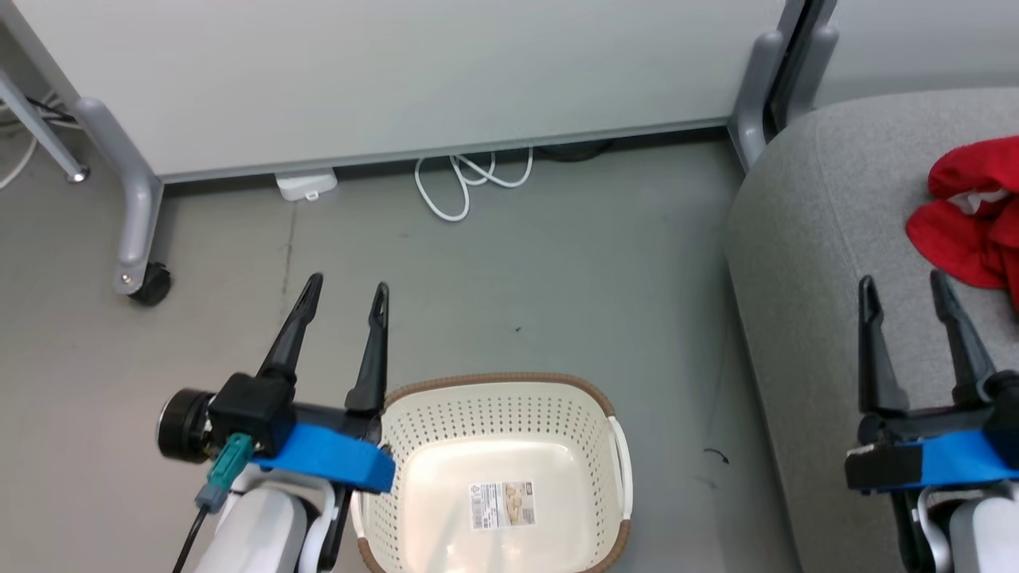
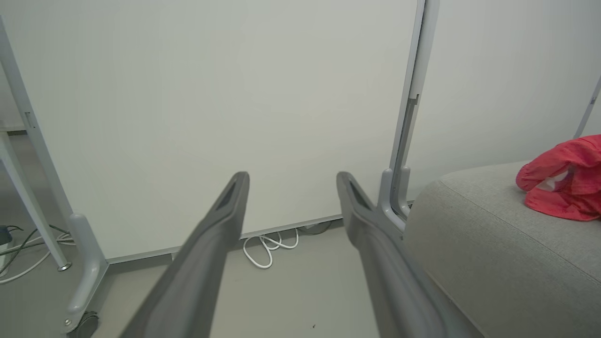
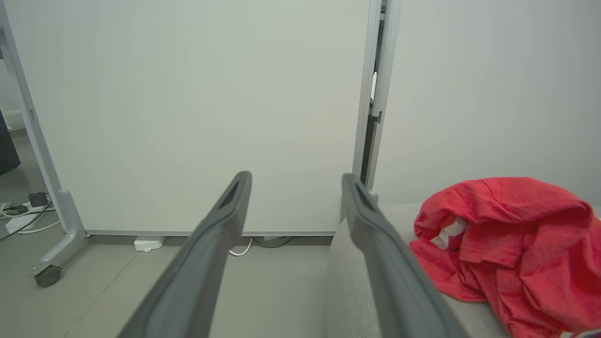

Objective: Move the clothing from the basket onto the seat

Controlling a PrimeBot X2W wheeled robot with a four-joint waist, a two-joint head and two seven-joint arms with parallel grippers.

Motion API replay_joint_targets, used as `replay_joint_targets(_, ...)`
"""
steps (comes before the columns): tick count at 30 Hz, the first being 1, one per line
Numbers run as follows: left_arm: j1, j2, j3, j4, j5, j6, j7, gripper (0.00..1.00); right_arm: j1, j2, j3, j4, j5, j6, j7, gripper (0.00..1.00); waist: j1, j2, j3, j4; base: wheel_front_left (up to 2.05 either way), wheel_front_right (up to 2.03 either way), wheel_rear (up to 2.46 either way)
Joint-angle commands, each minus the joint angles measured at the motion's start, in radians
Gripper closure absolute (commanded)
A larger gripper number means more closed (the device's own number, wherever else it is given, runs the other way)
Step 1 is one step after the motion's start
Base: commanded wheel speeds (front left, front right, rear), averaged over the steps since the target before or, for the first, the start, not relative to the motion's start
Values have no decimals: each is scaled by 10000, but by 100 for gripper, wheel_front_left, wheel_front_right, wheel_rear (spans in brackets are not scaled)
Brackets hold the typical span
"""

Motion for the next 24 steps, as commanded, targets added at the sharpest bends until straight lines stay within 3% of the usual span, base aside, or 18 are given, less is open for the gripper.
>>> replay_joint_targets(1,313,-24,214,4,125,-47,-45,0,291,86,62,-79,-117,3,-37,0,3,-1,-247,50,0,0,0)
replay_joint_targets(24,2256,-619,2401,-238,971,-536,-45,0,1568,556,434,-451,-405,3,-37,0,3,-1,-1328,278,0,0,0)
